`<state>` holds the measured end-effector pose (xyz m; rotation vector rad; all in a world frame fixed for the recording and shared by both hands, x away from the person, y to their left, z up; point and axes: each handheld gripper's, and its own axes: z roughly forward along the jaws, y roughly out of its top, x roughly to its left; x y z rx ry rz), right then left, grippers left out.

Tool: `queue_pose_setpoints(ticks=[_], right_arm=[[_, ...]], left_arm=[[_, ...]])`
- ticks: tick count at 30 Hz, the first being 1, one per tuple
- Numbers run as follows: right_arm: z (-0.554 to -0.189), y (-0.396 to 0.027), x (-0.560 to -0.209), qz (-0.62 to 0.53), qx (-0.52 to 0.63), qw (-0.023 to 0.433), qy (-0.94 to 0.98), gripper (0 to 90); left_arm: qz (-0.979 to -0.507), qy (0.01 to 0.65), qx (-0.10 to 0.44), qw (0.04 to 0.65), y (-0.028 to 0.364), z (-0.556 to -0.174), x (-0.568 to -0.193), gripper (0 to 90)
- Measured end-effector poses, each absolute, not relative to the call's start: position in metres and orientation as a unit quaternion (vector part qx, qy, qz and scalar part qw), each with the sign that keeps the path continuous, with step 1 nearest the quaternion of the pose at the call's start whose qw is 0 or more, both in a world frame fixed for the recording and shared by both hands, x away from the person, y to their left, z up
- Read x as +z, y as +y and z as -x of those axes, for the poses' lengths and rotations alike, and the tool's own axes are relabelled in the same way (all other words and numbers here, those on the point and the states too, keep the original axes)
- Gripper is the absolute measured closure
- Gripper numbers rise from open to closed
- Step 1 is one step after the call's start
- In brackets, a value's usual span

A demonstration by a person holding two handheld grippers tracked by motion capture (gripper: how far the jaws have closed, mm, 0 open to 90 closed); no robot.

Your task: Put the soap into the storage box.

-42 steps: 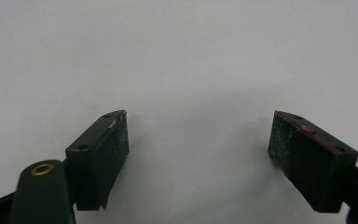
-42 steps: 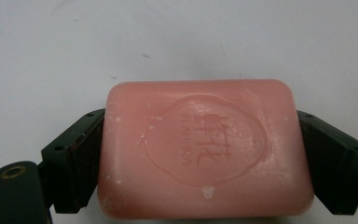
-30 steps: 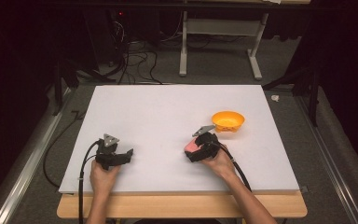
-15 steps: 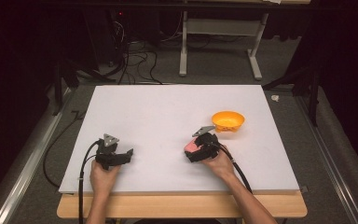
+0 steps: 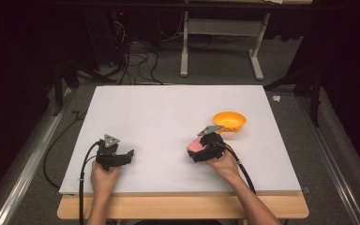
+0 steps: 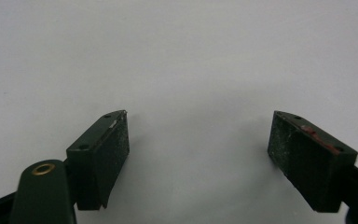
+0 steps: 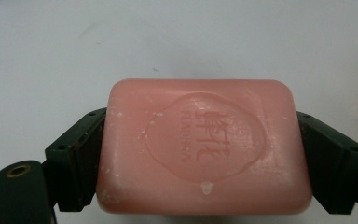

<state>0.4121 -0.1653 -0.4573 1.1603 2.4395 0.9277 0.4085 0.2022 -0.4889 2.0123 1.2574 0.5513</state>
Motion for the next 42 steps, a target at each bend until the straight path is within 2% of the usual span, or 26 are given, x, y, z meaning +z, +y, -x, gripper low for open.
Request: queue_pose_setpoints(ticks=[42], right_arm=[[-0.384,-0.209,-0.421,-0.43,0.349,0.17,0.815,13.7]], left_arm=[[-0.774,0.485,0.212,0.347,0.202,-0.409,-0.489,21.0]])
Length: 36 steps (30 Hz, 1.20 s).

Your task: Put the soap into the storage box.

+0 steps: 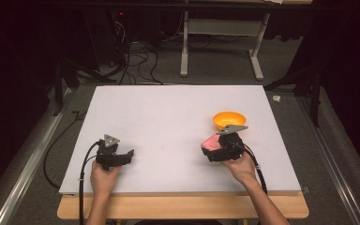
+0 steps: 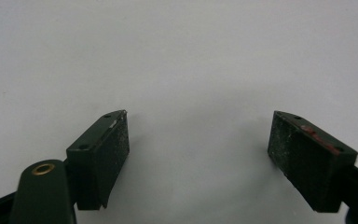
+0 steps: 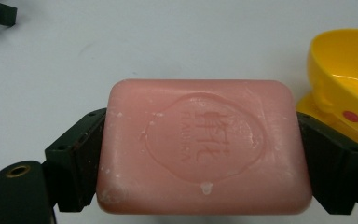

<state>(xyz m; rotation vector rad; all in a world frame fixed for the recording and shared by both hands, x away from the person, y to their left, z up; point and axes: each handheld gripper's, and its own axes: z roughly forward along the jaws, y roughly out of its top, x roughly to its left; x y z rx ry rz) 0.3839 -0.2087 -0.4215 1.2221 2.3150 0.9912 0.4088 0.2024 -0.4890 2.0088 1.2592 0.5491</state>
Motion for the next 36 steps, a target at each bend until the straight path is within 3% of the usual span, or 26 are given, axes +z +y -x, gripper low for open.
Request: queue_pose_setpoints(ticks=[22,36], right_arm=[[-0.388,-0.256,-0.405,-0.517,0.355,0.19,0.755,13.6],[-0.406,-0.273,-0.393,-0.571,0.372,0.172,0.711,13.6]], left_arm=[[-0.774,0.485,0.212,0.346,0.202,-0.409,-0.489,21.0],[-0.774,0.485,0.212,0.346,0.202,-0.409,-0.489,21.0]])
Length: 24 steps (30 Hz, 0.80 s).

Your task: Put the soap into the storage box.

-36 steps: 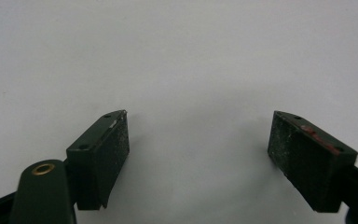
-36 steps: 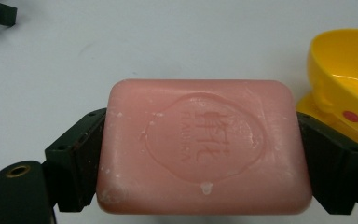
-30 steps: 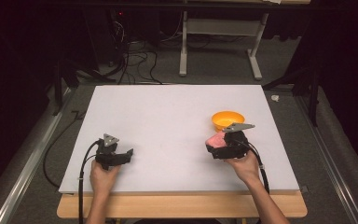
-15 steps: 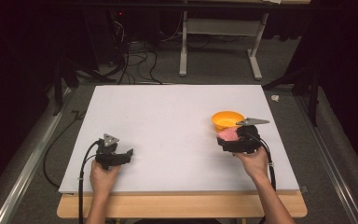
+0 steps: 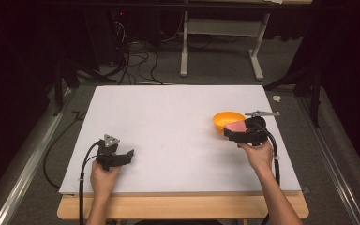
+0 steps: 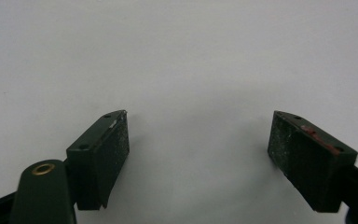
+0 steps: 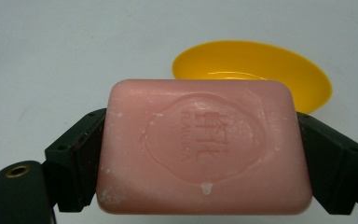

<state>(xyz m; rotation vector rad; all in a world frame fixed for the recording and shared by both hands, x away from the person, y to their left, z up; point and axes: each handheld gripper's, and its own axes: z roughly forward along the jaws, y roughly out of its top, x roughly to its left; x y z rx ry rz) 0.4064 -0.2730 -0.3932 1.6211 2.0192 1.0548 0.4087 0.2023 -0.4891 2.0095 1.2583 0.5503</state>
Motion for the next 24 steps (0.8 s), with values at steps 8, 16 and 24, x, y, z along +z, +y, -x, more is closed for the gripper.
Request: queue_pose_setpoints(ticks=[8,16,24], right_arm=[[-0.42,-0.276,-0.388,-0.593,0.378,0.151,0.694,13.6],[-0.436,-0.271,-0.381,-0.595,0.358,0.162,0.701,13.6],[-0.449,-0.271,-0.378,-0.603,0.346,0.162,0.701,13.6]], left_arm=[[-0.774,0.485,0.212,0.346,0.202,-0.409,-0.489,21.0],[-0.775,0.485,0.213,0.346,0.202,-0.409,-0.489,21.0],[-0.775,0.484,0.212,0.346,0.202,-0.409,-0.489,21.0]])
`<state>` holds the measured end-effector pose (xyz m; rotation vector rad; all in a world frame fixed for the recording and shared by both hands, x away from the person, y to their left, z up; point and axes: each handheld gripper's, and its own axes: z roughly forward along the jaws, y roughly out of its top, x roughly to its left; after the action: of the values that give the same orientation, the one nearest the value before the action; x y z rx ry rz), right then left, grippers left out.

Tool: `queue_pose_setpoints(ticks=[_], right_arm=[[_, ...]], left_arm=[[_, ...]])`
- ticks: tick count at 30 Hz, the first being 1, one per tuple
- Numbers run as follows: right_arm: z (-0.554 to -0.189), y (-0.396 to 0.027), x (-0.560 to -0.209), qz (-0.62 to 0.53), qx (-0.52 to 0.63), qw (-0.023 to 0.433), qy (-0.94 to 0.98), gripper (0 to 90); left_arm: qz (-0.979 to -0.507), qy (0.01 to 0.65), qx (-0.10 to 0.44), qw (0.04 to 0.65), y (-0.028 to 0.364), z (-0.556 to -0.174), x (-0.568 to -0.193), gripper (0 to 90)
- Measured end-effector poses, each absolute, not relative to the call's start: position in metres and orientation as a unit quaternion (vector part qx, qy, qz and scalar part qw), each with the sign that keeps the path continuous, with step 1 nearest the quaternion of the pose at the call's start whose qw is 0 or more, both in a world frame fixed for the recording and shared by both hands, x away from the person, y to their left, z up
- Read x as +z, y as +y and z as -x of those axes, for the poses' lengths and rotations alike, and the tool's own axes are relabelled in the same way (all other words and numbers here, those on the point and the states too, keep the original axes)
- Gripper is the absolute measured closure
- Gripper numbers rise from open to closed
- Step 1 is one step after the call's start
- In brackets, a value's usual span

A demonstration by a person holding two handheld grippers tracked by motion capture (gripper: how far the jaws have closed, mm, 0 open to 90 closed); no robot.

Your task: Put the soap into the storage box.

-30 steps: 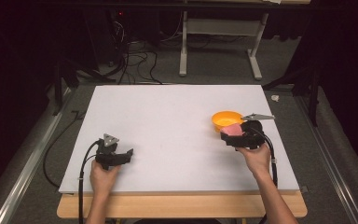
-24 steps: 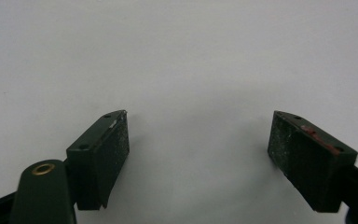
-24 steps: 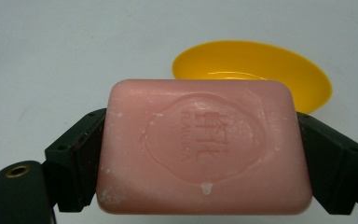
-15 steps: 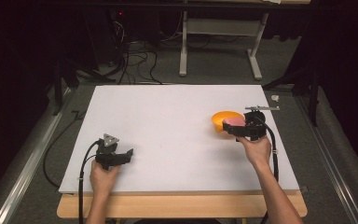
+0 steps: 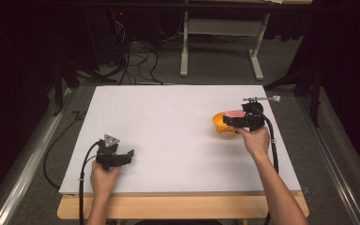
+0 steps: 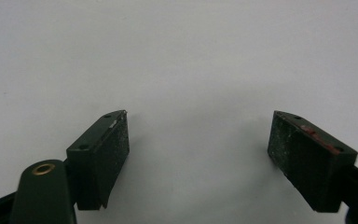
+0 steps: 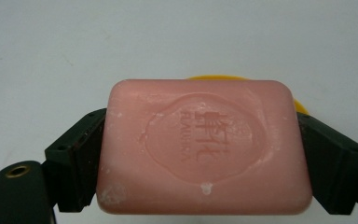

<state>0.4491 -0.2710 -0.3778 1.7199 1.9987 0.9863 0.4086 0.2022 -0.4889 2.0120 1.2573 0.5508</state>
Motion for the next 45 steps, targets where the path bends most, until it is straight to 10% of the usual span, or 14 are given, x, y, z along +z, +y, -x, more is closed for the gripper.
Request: queue_pose_setpoints(ticks=[45], right_arm=[[-0.506,-0.265,-0.413,-0.657,0.256,0.121,0.699,13.5]], left_arm=[[-0.776,0.484,0.213,0.345,0.202,-0.409,-0.489,21.0]])
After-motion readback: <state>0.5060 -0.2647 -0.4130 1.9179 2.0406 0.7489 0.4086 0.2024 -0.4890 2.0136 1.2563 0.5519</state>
